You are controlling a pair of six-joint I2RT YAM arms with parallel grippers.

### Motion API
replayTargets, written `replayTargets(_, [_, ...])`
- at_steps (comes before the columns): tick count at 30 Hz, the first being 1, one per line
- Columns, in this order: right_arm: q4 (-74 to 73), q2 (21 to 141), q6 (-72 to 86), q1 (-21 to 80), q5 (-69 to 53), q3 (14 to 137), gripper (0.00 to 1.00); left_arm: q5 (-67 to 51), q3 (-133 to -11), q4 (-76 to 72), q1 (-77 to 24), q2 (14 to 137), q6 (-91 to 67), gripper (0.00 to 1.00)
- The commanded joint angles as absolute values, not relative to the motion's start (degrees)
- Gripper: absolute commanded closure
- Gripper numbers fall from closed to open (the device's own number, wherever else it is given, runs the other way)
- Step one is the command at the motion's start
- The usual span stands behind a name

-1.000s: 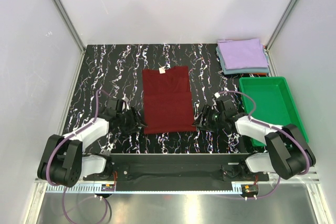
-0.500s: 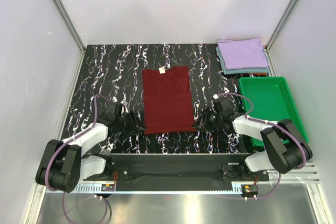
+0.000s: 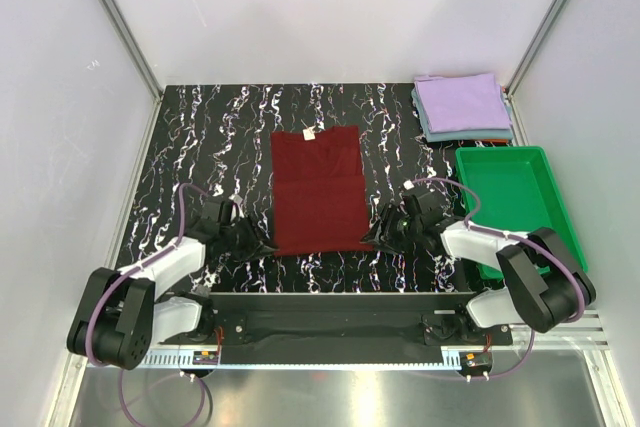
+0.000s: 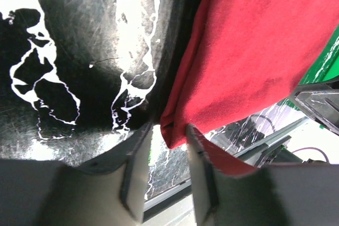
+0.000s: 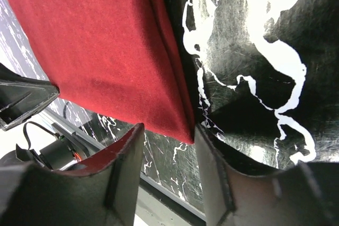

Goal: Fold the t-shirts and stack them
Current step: Fold the tshirt

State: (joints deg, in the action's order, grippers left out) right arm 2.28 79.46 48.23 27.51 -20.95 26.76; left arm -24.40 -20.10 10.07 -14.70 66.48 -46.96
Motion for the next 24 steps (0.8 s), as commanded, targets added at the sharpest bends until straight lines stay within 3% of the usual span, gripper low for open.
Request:
replayTargets(1, [-2.46,82.0,48.51,28.65,-16.88,25.58,0.5,-22.23,-18.28,10.99,-15.12,67.85,-46.23,0.66])
replayTargets(4, [-1.85,82.18,48.69,28.65,-16.7,25.58,0.64,-23.46,-18.46,9.93,-15.12,67.94,-46.58,0.87])
replayTargets(5, [-2.19,81.83,48.69,28.74,-16.44,25.49,0.8,-23.73,-18.63,10.02,-15.12,67.59,-46.67,0.93])
replayTargets(6, [-2.81,80.87,48.69,28.74,-15.74,25.49,0.86,-23.9,-18.89,10.28,-15.12,67.24,-46.76,1.0])
replayTargets(8, [-4.91,79.46,48.52,28.74,-14.94,25.4,0.99,-23.82,-19.6,12.12,-15.12,65.58,-46.76,1.0])
replayTargets(24, [-17.3,61.8,47.99,31.2,-11.79,29.26,1.0,-22.94,-30.74,27.32,-16.0,53.79,-47.11,1.0])
